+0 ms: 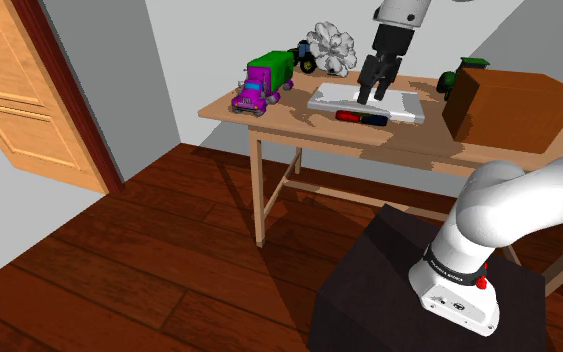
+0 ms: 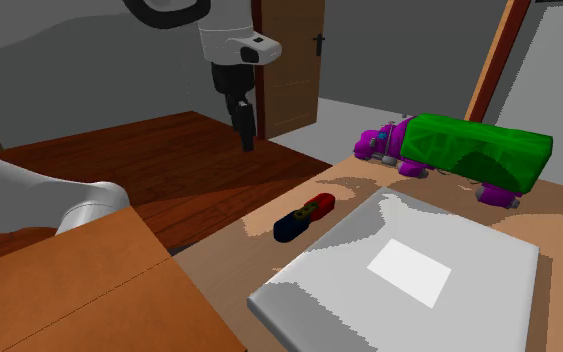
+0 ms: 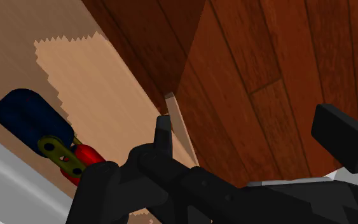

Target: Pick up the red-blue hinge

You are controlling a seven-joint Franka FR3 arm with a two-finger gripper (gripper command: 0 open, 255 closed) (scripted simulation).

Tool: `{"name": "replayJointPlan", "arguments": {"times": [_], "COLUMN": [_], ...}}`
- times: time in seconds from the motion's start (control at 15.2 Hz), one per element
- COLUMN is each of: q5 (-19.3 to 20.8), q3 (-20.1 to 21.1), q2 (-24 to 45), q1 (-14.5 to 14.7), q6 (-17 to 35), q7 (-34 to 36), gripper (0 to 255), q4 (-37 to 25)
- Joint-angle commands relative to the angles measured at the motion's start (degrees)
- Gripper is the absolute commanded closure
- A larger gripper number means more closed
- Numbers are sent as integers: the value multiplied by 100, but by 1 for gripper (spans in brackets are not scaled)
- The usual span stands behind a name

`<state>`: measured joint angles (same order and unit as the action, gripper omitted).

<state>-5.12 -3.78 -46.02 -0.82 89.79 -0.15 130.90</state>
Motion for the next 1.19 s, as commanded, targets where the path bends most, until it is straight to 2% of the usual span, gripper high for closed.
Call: {"name": "replayJointPlan", "arguments": {"times": [0.0,0.46,0.92,1.12], "q5": [0,622,1104,1136], "q3": [0,-483,-929,-966], "q2": [0,992,2168,2249], "q1": [0,-164,-314,-329], "q6": [0,533,1049,1234], "q7": [0,-736,-1399,-1436], "gripper": [0,0,0,0], "q4": [0,-174,-643,-530]}}
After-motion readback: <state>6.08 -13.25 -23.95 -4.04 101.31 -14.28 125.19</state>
